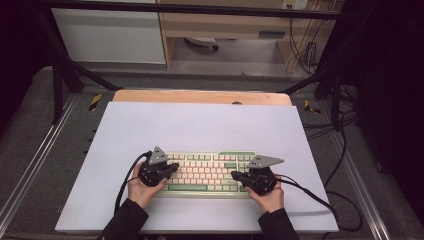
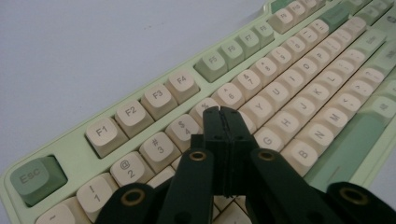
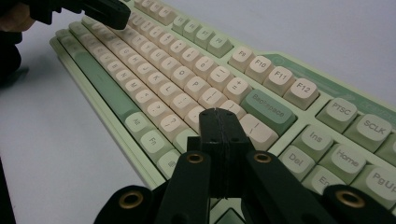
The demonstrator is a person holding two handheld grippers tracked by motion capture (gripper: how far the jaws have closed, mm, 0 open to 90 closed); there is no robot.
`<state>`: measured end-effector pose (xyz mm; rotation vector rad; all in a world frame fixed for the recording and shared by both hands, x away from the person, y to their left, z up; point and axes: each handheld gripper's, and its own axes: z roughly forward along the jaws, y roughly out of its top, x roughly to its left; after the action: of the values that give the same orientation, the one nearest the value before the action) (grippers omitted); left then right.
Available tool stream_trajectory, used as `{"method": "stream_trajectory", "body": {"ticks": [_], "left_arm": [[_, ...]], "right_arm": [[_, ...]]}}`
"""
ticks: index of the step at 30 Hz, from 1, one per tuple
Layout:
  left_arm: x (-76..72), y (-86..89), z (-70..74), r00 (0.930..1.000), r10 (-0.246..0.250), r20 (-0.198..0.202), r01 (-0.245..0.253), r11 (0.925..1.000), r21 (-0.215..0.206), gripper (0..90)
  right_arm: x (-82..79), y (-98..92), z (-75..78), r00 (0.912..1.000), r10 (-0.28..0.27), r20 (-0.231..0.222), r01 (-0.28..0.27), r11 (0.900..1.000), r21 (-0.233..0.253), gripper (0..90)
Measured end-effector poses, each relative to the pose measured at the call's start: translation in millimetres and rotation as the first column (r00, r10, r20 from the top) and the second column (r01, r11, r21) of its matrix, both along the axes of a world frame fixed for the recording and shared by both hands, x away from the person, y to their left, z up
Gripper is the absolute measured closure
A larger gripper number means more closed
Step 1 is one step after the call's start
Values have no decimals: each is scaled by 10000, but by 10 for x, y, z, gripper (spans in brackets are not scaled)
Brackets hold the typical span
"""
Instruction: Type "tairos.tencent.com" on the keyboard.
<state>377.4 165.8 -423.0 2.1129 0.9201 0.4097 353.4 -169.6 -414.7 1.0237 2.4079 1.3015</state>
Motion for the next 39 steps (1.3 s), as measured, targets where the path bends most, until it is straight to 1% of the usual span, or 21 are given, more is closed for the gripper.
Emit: {"method": "stream_trajectory", "body": {"ticks": [5,14,18,20,23,27,31,35,39], "left_arm": [[14,-30,-35,10000,-44,-42,45,10000,50,898],[9,-40,-46,9999,-105,3,105,9999,70,897],[15,-49,-68,9999,-119,-86,120,9998,152,898],[13,-49,-69,9999,-124,-73,124,9999,110,898],[0,-46,-56,9999,-127,-39,128,9999,75,898],[-31,-27,0,9998,-167,97,168,9998,-84,898],[-65,-2,47,9996,-237,133,240,9996,-178,898],[-108,45,86,9994,-281,187,285,9993,-222,899],[-134,121,103,9996,-237,126,241,9992,-317,900]], "right_arm": [[1,-7,-3,10000,10,-6,-10,10000,-30,900],[1,-10,-16,10000,-1,-48,1,10000,-13,900],[1,-7,-23,10000,21,-61,-21,10000,-34,900],[3,-7,-24,10000,20,-47,-20,10000,-33,900],[1,-7,-21,10000,9,-55,-10,10000,-34,900],[0,-7,-21,10000,34,-62,-34,10000,-38,900],[-1,-9,-16,10000,24,-56,-24,10000,-59,900],[-2,-18,-4,10000,23,27,-22,10000,-36,900],[-4,-22,8,10000,-30,16,30,10000,-22,900]]}}
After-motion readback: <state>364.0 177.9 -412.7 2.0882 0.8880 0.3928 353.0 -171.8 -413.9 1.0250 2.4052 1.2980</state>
